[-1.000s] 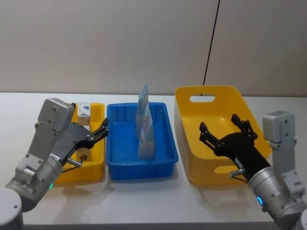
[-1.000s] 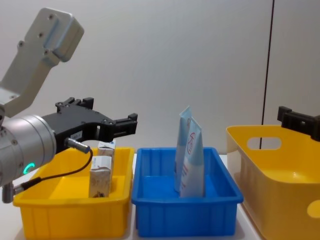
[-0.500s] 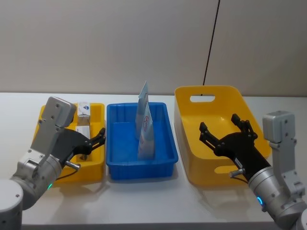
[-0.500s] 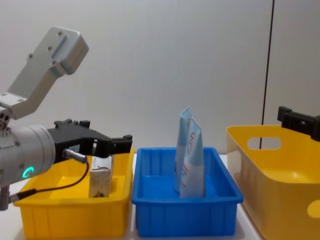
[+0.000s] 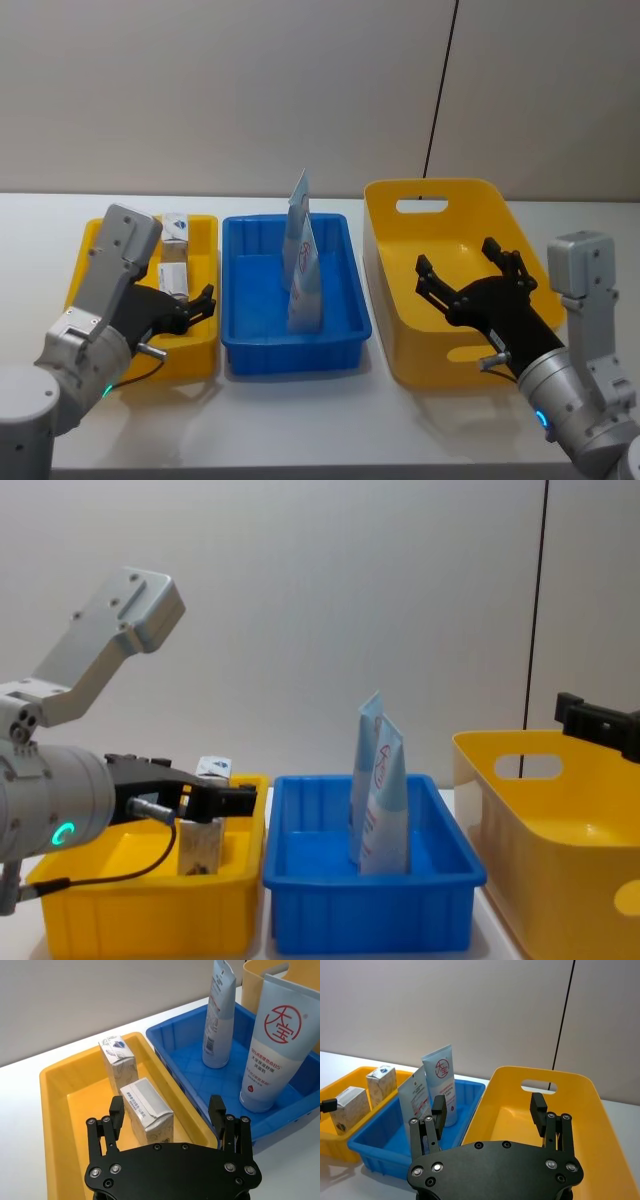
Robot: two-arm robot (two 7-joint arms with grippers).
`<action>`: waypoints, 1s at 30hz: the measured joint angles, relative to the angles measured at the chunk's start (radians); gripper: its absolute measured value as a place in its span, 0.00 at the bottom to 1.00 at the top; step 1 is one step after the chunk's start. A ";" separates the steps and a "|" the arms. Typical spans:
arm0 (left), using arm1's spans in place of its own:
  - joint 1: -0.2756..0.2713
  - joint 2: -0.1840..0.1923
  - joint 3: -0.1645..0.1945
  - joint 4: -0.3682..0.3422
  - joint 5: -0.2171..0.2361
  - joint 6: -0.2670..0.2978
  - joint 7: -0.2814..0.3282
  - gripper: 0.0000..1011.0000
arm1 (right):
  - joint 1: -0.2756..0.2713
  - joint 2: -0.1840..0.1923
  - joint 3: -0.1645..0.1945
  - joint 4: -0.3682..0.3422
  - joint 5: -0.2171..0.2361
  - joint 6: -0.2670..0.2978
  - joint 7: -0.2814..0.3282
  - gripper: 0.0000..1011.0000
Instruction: Bimanual collaborative sorting of washing and personal care products
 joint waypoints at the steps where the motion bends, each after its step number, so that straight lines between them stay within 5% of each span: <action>1: -0.001 -0.001 0.000 0.002 0.000 0.003 0.000 0.99 | 0.000 0.000 0.000 0.000 0.000 0.000 0.000 0.99; 30: -0.052 -0.051 -0.018 0.129 0.001 0.040 -0.023 0.99 | 0.000 0.000 0.000 0.000 0.000 0.000 0.000 0.99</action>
